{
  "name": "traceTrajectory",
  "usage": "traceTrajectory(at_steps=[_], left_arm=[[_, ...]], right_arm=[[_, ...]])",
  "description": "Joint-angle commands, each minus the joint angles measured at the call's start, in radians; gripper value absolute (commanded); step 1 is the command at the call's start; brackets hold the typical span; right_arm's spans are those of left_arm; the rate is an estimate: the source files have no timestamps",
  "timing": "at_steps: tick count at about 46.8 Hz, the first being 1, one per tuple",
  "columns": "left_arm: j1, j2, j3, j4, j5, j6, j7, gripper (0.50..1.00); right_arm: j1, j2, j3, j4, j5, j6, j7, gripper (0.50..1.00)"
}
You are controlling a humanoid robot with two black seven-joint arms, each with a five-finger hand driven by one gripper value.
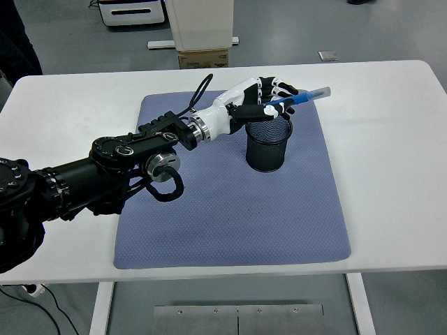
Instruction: Left hand places marker in pen holder
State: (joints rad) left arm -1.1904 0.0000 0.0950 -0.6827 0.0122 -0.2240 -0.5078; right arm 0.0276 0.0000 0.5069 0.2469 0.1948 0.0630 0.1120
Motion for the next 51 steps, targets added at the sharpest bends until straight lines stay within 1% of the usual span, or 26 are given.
traceTrajectory(at_steps=[1,4,6,7,10,11,12,13,29,30,35,36,43,45,46,49,51], left_arm=[[0.0,0.0,0.0,0.0,0.0,0.002,0.0,0.663],[0.0,0.0,0.0,0.0,0.0,0.002,0.0,0.718],[0.0,0.0,0.0,0.0,0.0,0.002,0.0,0.809],[0.0,0.0,0.0,0.0,0.0,0.002,0.0,0.839],[0.0,0.0,0.0,0.0,0.0,0.003,0.0,0.865],[-0.002,0.0,0.0,0.0,0.002,0.002,0.0,0.888],[-0.002,0.0,0.0,0.0,0.002,0.003,0.0,0.923],[-0.002,0.0,-0.001,0.0,0.0,0.003,0.0,0.944],[-0.017,0.0,-0.041,0.0,-0.001,0.0,0.0,0.965],[-0.026,0.0,-0.057,0.0,-0.001,-0.002,-0.001,1.0],[-0.032,0.002,-0.075,0.0,-0.001,-0.002,0.0,1.0],[-0.038,0.029,-0.083,0.0,0.0,-0.003,-0.001,1.0],[-0.046,0.112,-0.086,0.002,0.003,-0.009,0.0,1.0],[-0.046,0.121,-0.087,0.002,0.008,-0.009,0.0,1.0],[-0.044,0.149,-0.089,0.005,0.012,-0.003,0.002,1.0],[-0.043,0.169,-0.089,0.008,0.012,0.0,0.002,1.0],[-0.037,0.208,-0.089,0.017,0.014,-0.003,0.003,1.0]], right_arm=[[0.0,0.0,-0.001,0.0,0.0,0.0,0.0,1.0],[0.0,0.0,-0.001,0.0,0.0,0.0,0.0,1.0],[0.0,0.0,-0.001,0.0,0.0,0.0,0.0,1.0],[0.0,0.0,0.001,0.0,0.0,0.0,0.0,1.0],[0.0,0.0,-0.001,0.0,0.0,0.0,0.0,1.0],[0.0,0.0,-0.001,0.0,0.0,-0.002,0.0,1.0],[0.0,0.0,-0.001,0.0,0.0,0.0,0.0,1.0],[0.0,0.0,-0.001,0.0,0.0,0.0,0.0,1.0],[0.0,0.0,-0.001,0.0,0.0,0.0,0.0,1.0],[0.0,0.0,-0.001,0.0,0.0,-0.002,0.0,1.0],[0.0,0.0,-0.001,0.0,0.0,0.0,0.0,1.0],[0.0,0.0,-0.001,0.0,0.0,0.0,0.0,1.0],[0.0,0.0,-0.001,0.0,0.0,0.0,0.0,1.0],[0.0,0.0,-0.001,0.0,0.0,0.0,0.0,1.0],[0.0,0.0,0.001,0.0,0.0,0.0,0.0,1.0],[0.0,0.0,0.001,0.0,0.0,0.0,0.0,1.0],[0.0,0.0,-0.001,0.0,0.0,0.0,0.0,1.0]])
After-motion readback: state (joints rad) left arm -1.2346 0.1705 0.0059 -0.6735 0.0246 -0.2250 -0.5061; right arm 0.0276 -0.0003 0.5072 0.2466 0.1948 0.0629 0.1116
